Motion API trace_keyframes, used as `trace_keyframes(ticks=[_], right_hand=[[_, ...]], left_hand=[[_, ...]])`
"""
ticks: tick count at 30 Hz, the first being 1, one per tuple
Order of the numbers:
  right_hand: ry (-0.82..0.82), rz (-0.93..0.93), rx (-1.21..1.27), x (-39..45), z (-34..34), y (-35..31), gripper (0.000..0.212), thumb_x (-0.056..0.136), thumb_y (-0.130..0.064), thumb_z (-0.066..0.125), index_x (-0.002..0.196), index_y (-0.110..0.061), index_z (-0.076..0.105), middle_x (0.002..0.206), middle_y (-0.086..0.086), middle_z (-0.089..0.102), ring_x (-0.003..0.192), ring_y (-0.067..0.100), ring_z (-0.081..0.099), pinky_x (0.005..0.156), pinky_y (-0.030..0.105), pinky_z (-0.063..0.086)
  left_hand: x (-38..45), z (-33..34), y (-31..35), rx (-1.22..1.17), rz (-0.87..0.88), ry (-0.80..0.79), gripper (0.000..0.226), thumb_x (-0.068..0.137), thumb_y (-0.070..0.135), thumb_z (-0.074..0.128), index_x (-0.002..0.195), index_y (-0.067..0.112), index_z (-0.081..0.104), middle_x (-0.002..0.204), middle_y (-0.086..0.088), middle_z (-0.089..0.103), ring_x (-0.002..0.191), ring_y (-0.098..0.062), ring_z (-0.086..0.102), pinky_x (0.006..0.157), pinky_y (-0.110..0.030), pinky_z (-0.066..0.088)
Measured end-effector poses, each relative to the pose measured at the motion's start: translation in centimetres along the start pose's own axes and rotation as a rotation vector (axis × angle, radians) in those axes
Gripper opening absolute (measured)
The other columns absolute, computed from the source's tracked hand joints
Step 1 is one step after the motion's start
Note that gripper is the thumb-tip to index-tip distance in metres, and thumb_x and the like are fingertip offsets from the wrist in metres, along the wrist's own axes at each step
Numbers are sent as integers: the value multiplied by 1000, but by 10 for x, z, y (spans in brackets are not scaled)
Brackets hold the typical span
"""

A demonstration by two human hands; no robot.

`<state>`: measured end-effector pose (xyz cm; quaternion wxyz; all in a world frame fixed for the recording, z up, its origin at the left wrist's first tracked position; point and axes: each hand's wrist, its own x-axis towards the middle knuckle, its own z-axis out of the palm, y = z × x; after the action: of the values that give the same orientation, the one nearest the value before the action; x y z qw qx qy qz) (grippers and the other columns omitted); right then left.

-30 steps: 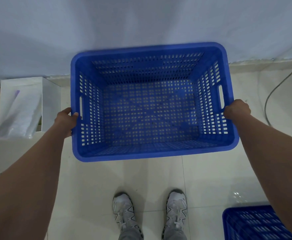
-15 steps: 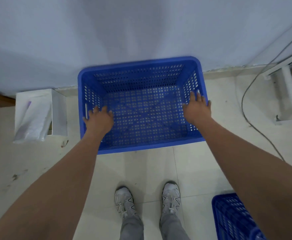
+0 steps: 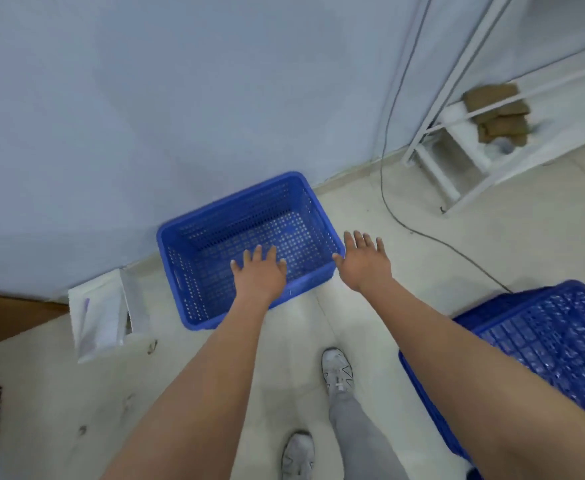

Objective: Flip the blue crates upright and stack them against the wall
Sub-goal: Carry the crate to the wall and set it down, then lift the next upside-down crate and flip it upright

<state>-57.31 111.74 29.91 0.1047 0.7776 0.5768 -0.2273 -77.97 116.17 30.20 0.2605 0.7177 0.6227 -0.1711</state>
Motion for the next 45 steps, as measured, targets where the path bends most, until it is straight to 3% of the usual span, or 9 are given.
trace_keyframes(ticks=[6,13,22,30,37,45], right_hand=[[26,241,91,-176,-14,74,66,103,-48,22,157,-14,7,164,8,10,151,24,7,122,45,2],[-5,562,225,-358,17,169,66,103,-49,22,158,-16,5,164,8,8,152,24,6,122,47,1],[31,820,401,-555,82,305,67,103,-51,22,158,-17,3,165,8,5,152,26,3,122,47,1],[54,950,489,-711,175,418,66,102,-50,23,158,-19,7,164,9,7,151,27,6,122,47,0],[11,1071,559,-773,239,506,66,102,-50,21,158,-18,4,165,7,6,152,25,5,122,45,2],[-26,1168,639,-760,290,592,66,102,-49,23,158,-18,7,164,8,11,151,26,11,122,45,6]], left_hand=[[-124,4,90,111,248,-20,59,105,46,18,160,23,16,168,-6,13,155,-32,8,122,-59,7],[-258,47,185,271,475,-106,59,104,46,18,160,26,15,168,-5,12,154,-32,8,122,-57,6],[-415,148,315,421,685,-163,59,104,49,17,159,27,18,167,-7,15,154,-33,11,122,-57,8],[-527,271,410,517,739,-169,60,103,50,20,157,25,24,166,-8,20,152,-35,16,120,-60,12],[-562,362,483,603,797,-212,60,103,49,19,158,25,22,166,-10,19,152,-35,16,119,-61,13],[-516,441,558,692,803,-313,62,104,49,18,159,21,18,166,-14,16,152,-37,13,120,-60,14]])
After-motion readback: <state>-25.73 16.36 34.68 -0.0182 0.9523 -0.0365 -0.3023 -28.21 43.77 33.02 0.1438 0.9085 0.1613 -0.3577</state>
